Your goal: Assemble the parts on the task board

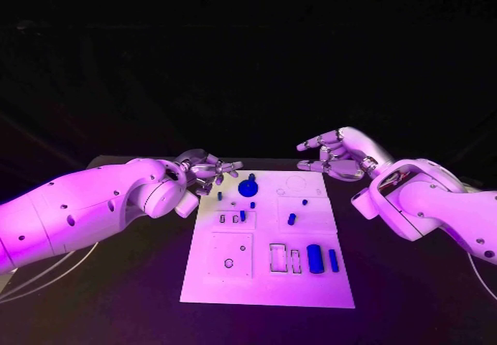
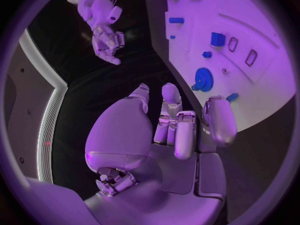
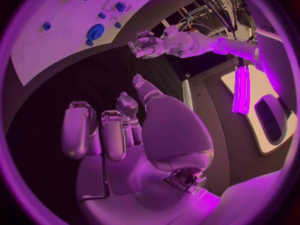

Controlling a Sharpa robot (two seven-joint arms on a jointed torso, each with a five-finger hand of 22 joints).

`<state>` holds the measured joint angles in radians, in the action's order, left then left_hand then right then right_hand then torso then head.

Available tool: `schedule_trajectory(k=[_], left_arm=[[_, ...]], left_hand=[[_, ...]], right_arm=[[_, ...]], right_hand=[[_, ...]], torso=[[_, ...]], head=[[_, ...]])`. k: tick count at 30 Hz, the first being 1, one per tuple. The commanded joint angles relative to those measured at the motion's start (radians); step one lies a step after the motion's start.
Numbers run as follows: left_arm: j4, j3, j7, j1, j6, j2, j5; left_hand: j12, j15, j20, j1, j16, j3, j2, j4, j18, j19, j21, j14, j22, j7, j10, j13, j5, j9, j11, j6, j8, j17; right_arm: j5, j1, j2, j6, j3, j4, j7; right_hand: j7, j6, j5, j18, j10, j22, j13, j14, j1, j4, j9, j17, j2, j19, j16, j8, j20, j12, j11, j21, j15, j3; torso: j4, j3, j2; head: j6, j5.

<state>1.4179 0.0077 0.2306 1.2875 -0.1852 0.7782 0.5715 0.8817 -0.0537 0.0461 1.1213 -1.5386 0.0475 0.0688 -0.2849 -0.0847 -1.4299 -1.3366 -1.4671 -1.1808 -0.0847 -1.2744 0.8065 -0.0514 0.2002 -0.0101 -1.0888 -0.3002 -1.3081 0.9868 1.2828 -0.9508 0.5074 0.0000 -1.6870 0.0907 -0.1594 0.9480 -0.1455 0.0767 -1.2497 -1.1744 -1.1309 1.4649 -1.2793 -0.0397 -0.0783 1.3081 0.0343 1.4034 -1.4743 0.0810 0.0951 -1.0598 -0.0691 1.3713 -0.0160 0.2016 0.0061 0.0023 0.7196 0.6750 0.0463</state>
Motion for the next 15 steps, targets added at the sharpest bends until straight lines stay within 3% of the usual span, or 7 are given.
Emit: schedule_trajectory(k=[1,5,9,13,15], left_arm=[[-0.026,-0.005,0.250,0.020,0.211,-0.029,0.294],[-0.060,-0.014,0.326,0.039,0.289,-0.070,0.360],[-0.087,-0.021,0.402,0.049,0.369,-0.114,0.397],[-0.103,-0.025,0.430,0.052,0.378,-0.149,0.406],[-0.113,-0.026,0.437,0.052,0.380,-0.165,0.407]], left_hand=[[0.049,-0.015,-0.005,-0.044,-0.020,-0.036,-0.009,-0.006,0.010,-0.010,-0.007,-0.101,-0.008,0.015,-0.015,0.051,0.004,0.020,0.014,-0.008,-0.025,-0.252],[0.142,-0.028,-0.020,-0.049,-0.032,-0.091,-0.038,-0.005,0.025,-0.041,-0.053,-0.104,-0.082,0.029,-0.038,0.148,0.005,0.075,0.030,0.000,-0.084,-0.263],[0.159,-0.029,-0.023,-0.062,-0.032,-0.135,-0.058,-0.005,0.028,-0.045,-0.063,-0.104,-0.099,0.032,-0.029,0.170,0.006,0.120,0.030,0.025,-0.125,-0.263],[0.184,-0.032,-0.024,-0.054,-0.032,-0.171,-0.069,-0.006,0.033,-0.052,-0.080,-0.104,-0.127,0.036,-0.032,0.197,0.005,0.163,0.032,0.042,-0.167,-0.263],[0.206,-0.034,-0.025,-0.046,-0.032,-0.188,-0.074,-0.007,0.037,-0.058,-0.093,-0.104,-0.148,0.039,-0.041,0.220,0.005,0.191,0.037,0.048,-0.194,-0.263]], right_arm=[[-0.112,0.003,-0.009,-0.004,0.000,0.009,0.024],[-0.121,0.005,-0.014,-0.008,-0.001,0.019,0.017],[-0.125,0.006,-0.016,-0.015,-0.001,0.032,0.007],[-0.128,0.007,-0.016,-0.021,-0.001,0.041,0.006],[-0.131,0.007,-0.014,-0.025,-0.002,0.044,0.009]], right_hand=[[0.003,0.008,-0.005,0.004,0.004,0.004,0.002,0.073,-0.002,0.007,-0.001,0.131,-0.012,-0.007,0.007,0.005,-0.004,-0.002,0.003,-0.006,0.004,-0.003],[0.003,0.009,-0.007,0.006,0.008,0.013,0.009,0.071,0.000,0.009,-0.001,0.123,-0.013,-0.011,0.013,0.006,-0.004,0.005,0.003,-0.011,0.004,-0.005],[0.003,0.009,-0.008,0.007,0.011,0.018,0.013,0.070,0.001,0.010,-0.001,0.118,-0.013,-0.012,0.017,0.006,-0.004,0.009,0.003,-0.013,0.004,-0.007],[0.003,0.009,-0.010,0.007,0.011,0.020,0.014,0.069,0.001,0.011,-0.001,0.117,-0.013,-0.013,0.018,0.006,-0.005,0.010,0.003,-0.015,0.004,-0.008],[0.004,0.010,-0.035,0.007,0.011,0.021,0.018,0.069,0.005,0.016,-0.001,0.115,-0.012,-0.013,0.020,0.006,-0.005,0.011,0.004,-0.016,0.003,-0.016]], torso=[[-0.0073,0.0053,-0.012],[-0.0079,0.0070,-0.016],[-0.0057,0.0064,-0.016],[-0.0065,0.0060,-0.014],[-0.0072,0.0047,-0.014]], head=[[0.007,0.007],[0.013,0.014],[0.016,0.013],[0.017,0.017],[0.017,0.019]])
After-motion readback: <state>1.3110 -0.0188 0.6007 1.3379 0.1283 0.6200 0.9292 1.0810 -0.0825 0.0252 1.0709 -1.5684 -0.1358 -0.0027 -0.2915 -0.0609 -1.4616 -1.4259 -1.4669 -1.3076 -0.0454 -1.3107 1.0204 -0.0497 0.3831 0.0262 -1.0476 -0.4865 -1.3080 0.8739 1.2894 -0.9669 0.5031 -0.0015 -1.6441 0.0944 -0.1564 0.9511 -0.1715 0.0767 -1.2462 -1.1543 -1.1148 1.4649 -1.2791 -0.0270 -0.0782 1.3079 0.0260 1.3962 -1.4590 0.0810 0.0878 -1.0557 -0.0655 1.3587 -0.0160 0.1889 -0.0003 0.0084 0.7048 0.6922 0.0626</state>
